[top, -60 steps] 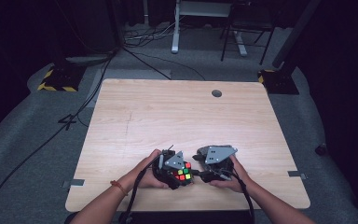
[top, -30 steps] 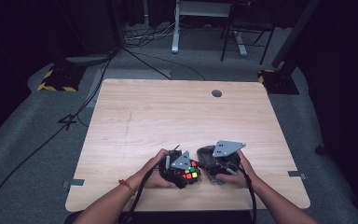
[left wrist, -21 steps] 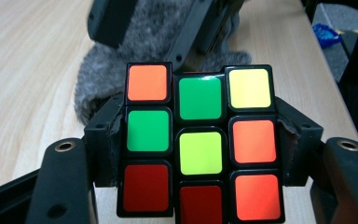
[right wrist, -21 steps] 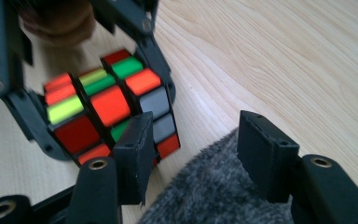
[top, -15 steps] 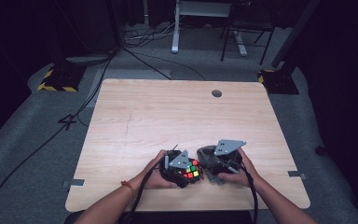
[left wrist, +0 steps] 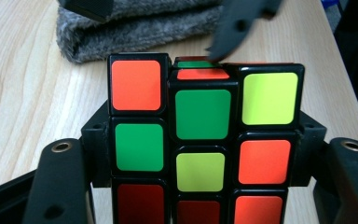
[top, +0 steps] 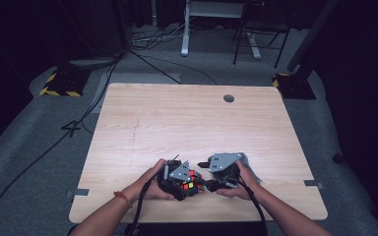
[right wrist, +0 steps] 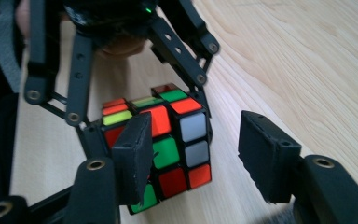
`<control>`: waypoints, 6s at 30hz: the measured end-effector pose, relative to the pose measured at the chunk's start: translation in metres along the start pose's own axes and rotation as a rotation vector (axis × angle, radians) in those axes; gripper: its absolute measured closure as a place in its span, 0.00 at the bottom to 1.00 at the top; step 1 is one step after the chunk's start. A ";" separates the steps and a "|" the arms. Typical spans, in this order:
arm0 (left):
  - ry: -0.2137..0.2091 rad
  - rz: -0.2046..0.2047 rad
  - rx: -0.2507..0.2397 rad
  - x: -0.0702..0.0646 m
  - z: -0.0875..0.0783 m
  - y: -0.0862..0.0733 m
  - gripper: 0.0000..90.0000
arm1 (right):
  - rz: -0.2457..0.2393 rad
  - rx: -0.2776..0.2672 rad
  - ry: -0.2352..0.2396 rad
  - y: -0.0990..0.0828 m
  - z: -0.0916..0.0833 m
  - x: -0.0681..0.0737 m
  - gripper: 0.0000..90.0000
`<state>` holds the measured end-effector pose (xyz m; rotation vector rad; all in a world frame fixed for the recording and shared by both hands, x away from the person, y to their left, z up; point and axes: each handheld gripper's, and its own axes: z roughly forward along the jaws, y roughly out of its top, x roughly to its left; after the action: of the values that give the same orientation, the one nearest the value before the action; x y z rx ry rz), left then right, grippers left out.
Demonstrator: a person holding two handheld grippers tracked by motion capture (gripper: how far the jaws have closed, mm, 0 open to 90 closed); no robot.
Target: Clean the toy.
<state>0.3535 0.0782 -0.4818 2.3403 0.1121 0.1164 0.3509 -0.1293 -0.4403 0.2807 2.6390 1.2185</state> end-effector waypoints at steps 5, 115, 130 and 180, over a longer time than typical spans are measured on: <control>-0.001 -0.023 -0.020 0.000 -0.002 -0.004 0.36 | 0.013 0.005 0.078 -0.004 0.000 -0.002 0.47; 0.183 -0.162 -0.003 0.007 0.002 0.010 0.36 | 0.170 0.105 -0.058 -0.091 -0.050 -0.054 0.87; 0.136 -0.048 0.070 0.003 0.018 0.038 0.36 | 0.075 -0.050 0.029 -0.023 -0.054 -0.032 0.87; 0.166 -0.026 0.107 0.002 0.013 0.040 0.37 | 0.025 0.043 -0.073 -0.019 -0.034 -0.026 0.87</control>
<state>0.3590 0.0413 -0.4618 2.4324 0.2357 0.2993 0.3647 -0.1725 -0.4302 0.3600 2.6086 1.1382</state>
